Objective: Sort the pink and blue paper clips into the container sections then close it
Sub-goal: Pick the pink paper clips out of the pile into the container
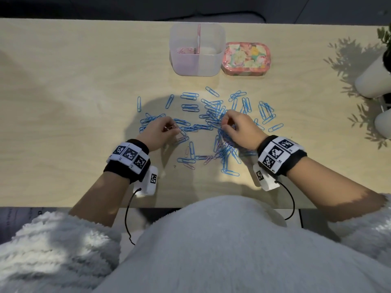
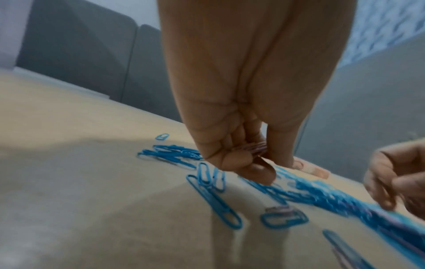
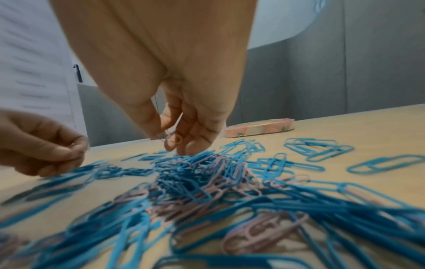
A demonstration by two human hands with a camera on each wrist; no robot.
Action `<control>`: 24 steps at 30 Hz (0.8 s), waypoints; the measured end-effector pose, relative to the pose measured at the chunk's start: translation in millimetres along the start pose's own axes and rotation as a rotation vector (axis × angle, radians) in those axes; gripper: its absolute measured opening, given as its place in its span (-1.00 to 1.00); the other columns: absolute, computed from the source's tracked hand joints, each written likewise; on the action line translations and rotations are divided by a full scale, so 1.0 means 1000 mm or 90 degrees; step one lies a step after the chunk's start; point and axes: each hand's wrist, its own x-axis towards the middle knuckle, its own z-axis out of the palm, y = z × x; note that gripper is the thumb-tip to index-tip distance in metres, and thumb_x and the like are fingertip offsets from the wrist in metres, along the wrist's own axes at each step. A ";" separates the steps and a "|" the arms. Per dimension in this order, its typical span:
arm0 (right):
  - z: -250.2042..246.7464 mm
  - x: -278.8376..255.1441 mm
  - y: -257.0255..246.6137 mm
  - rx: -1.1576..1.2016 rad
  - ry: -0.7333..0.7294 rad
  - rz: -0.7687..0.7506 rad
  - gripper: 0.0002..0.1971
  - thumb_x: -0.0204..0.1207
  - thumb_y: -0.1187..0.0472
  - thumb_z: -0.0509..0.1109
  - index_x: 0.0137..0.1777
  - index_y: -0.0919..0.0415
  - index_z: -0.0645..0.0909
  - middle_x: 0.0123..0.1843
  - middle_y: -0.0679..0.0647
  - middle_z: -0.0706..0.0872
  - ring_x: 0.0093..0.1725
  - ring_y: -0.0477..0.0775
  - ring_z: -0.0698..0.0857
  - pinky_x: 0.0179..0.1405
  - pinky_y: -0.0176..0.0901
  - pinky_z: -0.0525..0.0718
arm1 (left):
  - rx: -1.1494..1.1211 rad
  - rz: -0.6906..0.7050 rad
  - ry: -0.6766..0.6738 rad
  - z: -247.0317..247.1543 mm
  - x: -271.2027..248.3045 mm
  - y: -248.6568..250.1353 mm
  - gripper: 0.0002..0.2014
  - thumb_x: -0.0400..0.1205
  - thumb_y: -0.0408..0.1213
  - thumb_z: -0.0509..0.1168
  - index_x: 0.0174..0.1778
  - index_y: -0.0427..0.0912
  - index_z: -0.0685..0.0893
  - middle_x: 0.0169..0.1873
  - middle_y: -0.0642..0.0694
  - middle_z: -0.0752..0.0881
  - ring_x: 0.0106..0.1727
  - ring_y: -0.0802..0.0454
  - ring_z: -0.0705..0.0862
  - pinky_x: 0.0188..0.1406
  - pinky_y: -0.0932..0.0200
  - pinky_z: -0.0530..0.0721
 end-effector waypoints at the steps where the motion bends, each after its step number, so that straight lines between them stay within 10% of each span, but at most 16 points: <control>1: 0.001 -0.003 -0.004 0.028 -0.009 -0.002 -0.87 0.47 0.43 0.21 -0.08 0.28 0.56 -0.20 0.16 0.66 -0.20 0.15 0.60 -0.17 -0.13 0.53 | -0.057 -0.008 -0.005 -0.001 0.000 -0.001 -0.89 0.63 -0.32 0.27 -0.22 -0.11 0.55 -0.31 0.04 0.64 -0.33 0.26 0.62 -0.27 0.30 0.55; 5: 0.023 -0.016 -0.018 0.022 -0.157 -0.034 -0.82 0.43 0.46 0.25 -0.06 0.36 0.65 -0.22 0.06 0.61 -0.23 0.03 0.56 -0.32 -0.53 0.42 | -0.197 -0.028 -0.048 -0.002 -0.003 0.001 -0.91 0.64 -0.40 0.25 -0.03 -0.14 0.62 -0.44 0.09 0.78 -0.42 0.34 0.70 -0.29 0.43 0.67; 10: 0.040 -0.021 -0.018 -0.055 -0.217 -0.083 -0.77 0.37 0.28 0.49 0.01 0.30 0.64 -0.12 0.04 0.54 -0.17 -0.04 0.47 -0.28 -0.42 0.35 | -0.263 -0.123 -0.042 -0.001 -0.007 0.008 -0.79 0.61 -0.48 0.18 -0.25 -0.11 0.60 -0.37 -0.02 0.65 -0.53 0.34 0.62 -0.48 0.44 0.55; 16: 0.041 -0.022 -0.017 -0.046 -0.209 -0.037 -0.93 0.40 0.33 0.41 -0.13 0.29 0.64 -0.18 0.04 0.58 -0.20 0.01 0.53 -0.22 -0.24 0.44 | 0.151 -0.036 0.082 0.006 -0.007 0.003 -0.83 0.59 -0.20 0.25 -0.26 -0.18 0.51 -0.34 -0.05 0.57 -0.27 0.00 0.52 -0.27 0.16 0.42; 24: 0.028 -0.017 -0.005 0.033 -0.125 0.001 -0.92 0.43 0.36 0.43 -0.10 0.33 0.65 -0.25 0.08 0.62 -0.25 0.04 0.54 -0.31 -0.45 0.41 | 0.262 0.011 0.057 0.022 -0.002 0.008 -0.82 0.58 -0.15 0.32 -0.08 -0.21 0.66 -0.21 -0.05 0.56 -0.08 -0.07 0.54 -0.14 0.13 0.41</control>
